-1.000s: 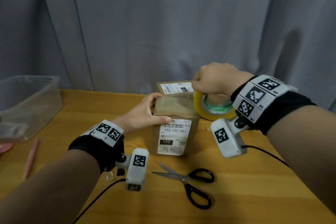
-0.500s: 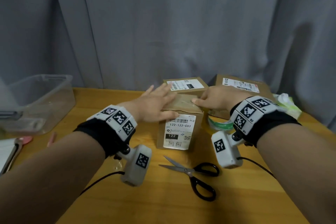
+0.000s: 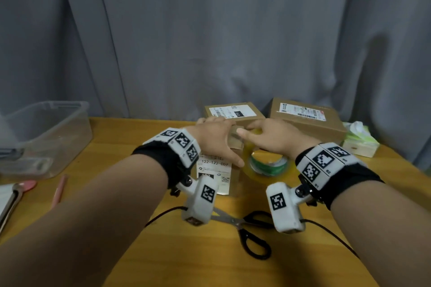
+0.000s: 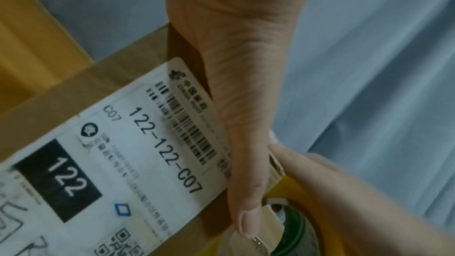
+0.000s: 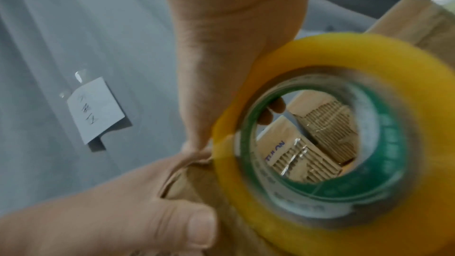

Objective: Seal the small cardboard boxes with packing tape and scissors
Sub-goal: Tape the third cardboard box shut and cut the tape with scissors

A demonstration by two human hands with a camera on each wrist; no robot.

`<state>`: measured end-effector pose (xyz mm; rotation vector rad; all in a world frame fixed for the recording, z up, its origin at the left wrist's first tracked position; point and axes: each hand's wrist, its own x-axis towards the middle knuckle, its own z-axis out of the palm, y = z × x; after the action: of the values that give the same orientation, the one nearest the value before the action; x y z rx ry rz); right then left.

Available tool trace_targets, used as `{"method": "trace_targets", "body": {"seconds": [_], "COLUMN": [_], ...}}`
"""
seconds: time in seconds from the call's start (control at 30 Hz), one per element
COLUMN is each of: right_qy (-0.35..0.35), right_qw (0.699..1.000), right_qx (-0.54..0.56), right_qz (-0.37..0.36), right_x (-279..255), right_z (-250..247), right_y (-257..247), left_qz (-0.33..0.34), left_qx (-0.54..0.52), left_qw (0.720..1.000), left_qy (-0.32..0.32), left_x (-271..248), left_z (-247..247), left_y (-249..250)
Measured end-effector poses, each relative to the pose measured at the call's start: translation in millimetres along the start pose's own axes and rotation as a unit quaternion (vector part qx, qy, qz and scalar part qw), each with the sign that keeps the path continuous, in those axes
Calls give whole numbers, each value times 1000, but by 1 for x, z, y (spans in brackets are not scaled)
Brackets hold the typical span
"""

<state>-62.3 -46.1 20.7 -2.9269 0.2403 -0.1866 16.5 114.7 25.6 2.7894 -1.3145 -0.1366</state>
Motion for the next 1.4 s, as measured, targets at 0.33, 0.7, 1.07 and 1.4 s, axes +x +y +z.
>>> {"method": "trace_targets", "body": {"seconds": [0.33,0.7,1.07,1.4], "right_qy": [285,137,54,50], "right_qw": [915,982,971,954], "right_qx": [283,95,-226,-289], "right_qz": [-32,-89,-60,-55], "right_x": [-1,23,11,14], "right_z": [-26,-11,-49,-40], "right_y": [-13,-130,-74,-72], "left_qz": [-54,-55,-59,29], "left_qx": [-356,-575,-562,-86], "left_qw": [922,812,825,991], "left_qy": [139,89,24,100], "left_x": [-35,-67,-59,-78], "left_z": [17,68,69,29], "left_y": [-38,-66,-68,-47]}}
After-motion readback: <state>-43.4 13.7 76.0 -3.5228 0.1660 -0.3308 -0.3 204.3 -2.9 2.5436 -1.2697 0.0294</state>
